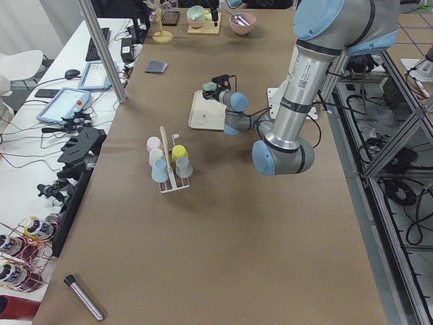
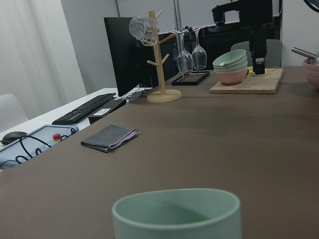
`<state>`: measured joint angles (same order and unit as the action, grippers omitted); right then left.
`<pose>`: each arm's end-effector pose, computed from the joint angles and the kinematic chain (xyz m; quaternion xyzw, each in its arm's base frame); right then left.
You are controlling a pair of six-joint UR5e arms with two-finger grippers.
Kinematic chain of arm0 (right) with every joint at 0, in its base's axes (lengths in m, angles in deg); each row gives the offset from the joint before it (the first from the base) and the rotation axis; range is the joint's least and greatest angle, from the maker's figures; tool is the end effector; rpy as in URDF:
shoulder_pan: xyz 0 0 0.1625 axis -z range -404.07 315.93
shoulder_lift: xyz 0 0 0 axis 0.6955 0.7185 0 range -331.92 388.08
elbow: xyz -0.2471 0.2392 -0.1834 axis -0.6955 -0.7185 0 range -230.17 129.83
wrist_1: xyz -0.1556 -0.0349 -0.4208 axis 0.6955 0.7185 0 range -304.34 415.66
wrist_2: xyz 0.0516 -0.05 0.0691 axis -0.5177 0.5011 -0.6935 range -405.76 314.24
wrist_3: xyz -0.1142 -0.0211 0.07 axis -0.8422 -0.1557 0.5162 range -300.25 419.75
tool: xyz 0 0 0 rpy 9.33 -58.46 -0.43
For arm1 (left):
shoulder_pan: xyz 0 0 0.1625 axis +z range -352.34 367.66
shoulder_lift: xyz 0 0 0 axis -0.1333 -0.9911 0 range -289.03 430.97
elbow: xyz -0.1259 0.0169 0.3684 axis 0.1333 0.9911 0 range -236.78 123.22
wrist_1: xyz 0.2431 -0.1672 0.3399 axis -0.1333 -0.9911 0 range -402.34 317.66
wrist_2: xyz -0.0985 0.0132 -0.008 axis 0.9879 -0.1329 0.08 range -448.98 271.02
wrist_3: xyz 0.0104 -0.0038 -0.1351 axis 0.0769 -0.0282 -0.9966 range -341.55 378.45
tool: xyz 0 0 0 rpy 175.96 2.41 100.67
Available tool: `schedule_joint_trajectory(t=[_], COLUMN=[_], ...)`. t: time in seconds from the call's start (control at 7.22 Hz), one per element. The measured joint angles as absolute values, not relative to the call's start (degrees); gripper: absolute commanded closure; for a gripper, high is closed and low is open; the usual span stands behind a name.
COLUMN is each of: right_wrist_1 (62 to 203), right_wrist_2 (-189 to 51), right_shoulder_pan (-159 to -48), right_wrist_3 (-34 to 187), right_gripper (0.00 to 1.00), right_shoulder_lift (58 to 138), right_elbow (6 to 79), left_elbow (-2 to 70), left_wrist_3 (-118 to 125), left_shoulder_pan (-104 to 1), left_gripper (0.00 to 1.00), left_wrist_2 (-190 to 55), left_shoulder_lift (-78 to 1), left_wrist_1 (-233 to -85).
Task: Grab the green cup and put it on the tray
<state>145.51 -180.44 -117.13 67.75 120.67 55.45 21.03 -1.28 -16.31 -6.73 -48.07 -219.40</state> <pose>-0.1152 -0.5086 0.5262 0.0221 -0.3916 -0.1150 0.9127 0.5845 -0.4258 0.2494 0.6040 0.5042 0.1928 0.5863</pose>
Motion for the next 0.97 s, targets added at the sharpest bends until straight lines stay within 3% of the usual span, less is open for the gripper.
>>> schedule_joint_trajectory(t=[0.42, 0.97], right_wrist_1=[152.54, 154.9], right_wrist_2=[-180.42, -183.22], right_shoulder_pan=[-124.0, -133.72], right_wrist_3=[60.8, 60.35], right_gripper=[0.01, 0.01], right_shoulder_lift=[121.77, 122.03], right_elbow=[54.06, 46.16], left_elbow=[16.97, 13.02], left_wrist_3=[-4.4, -4.33], left_shoulder_pan=[-16.91, -16.32], left_gripper=[0.99, 0.98], left_wrist_2=[-6.52, -6.39], left_shoulder_lift=[-51.04, -53.32], left_wrist_1=[-216.68, -217.79])
